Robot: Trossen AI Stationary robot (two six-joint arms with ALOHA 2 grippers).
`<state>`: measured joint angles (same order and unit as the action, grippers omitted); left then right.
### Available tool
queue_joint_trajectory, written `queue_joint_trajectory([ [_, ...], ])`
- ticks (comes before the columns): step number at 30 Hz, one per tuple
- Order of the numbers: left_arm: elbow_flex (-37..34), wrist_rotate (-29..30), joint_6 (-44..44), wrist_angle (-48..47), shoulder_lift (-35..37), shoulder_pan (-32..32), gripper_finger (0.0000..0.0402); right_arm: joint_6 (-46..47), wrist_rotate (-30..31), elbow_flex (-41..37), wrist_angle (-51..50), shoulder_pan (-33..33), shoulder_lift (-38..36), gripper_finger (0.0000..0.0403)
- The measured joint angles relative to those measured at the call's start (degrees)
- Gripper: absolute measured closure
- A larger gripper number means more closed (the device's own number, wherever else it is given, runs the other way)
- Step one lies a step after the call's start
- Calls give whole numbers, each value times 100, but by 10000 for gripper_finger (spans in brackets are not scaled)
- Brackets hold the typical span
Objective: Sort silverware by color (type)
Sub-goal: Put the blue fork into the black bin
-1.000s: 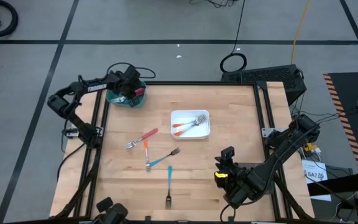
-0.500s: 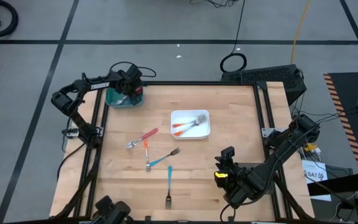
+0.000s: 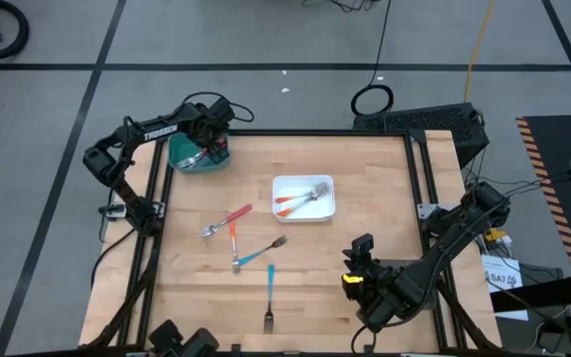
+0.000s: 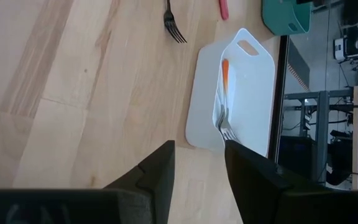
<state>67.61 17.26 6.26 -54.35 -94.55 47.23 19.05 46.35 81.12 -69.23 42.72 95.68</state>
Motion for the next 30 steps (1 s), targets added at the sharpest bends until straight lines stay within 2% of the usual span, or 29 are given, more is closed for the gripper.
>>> queue_joint_trajectory([
  [7,304,-2,-402,-428,383,-771,181,-2,0,-1,2,0,0,269],
  [14,305,22,-1200,-406,1403,-2188,181,52,-2,-2,2,0,0,269],
  [21,309,840,-2303,-235,1570,-4263,181,296,-9,0,18,0,0,269],
  [25,306,1512,-2901,-66,1378,-5424,181,587,-13,-1,29,0,0,269],
  [28,302,2161,-3325,-88,1230,-6153,181,865,-14,0,34,3,0,269],
  [30,302,2387,-3560,-144,1105,-6557,181,1006,-20,0,46,11,0,269],
])
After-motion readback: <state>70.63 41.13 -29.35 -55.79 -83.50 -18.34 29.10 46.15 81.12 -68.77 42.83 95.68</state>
